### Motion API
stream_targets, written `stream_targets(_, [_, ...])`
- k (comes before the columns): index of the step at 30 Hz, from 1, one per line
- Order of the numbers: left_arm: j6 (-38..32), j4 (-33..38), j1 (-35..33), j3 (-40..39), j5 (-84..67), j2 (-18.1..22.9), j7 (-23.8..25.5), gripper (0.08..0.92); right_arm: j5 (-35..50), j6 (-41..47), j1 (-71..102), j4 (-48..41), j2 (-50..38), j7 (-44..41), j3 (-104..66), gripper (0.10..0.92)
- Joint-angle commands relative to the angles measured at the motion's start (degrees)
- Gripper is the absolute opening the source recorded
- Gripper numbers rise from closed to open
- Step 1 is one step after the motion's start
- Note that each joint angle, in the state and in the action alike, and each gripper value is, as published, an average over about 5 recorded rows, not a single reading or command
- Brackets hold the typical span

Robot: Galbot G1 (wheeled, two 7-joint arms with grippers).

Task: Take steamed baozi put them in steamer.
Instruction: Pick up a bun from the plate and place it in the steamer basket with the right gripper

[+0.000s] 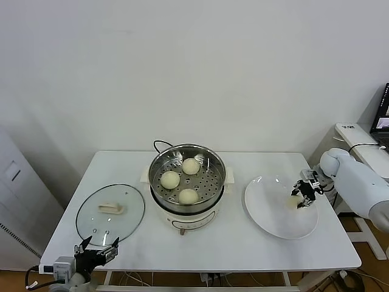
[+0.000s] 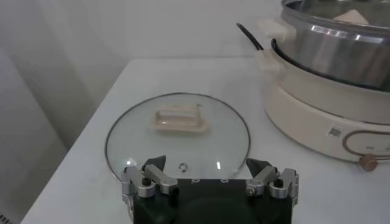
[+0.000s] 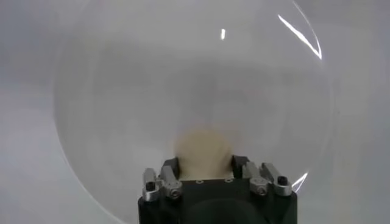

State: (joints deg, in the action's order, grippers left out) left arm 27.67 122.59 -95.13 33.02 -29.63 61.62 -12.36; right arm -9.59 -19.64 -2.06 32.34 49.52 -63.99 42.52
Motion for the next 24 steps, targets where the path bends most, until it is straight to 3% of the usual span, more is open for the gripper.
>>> stream_targets(1, [0.16, 0.09, -0.19, 0.09, 0.11, 0.08, -0.07, 0.823, 11.90, 3.34, -5.10, 7.03, -2.82, -1.87, 10.48, 0.463])
stream_targets(9, [0.29, -0.01, -0.15, -0.07, 0.33, 0.32, -0.11, 0.823, 34.71, 14.24, -29.73, 23.53, -7.00, -2.47, 38.85, 0.466])
stream_targets(16, [0.55, 0.24, 0.07, -0.62, 0.72, 0.21, -0.17, 0.823, 49.94, 22.45, -46.58, 31.29, -0.48, -0.89, 55.30, 0.467])
stream_targets(24, [0.44, 0.46, -0.10, -1.00, 1.25, -0.05, -0.20, 0.823, 61.99, 32.32, -53.20, 36.70, 5.61, 3.60, 59.52, 0.467])
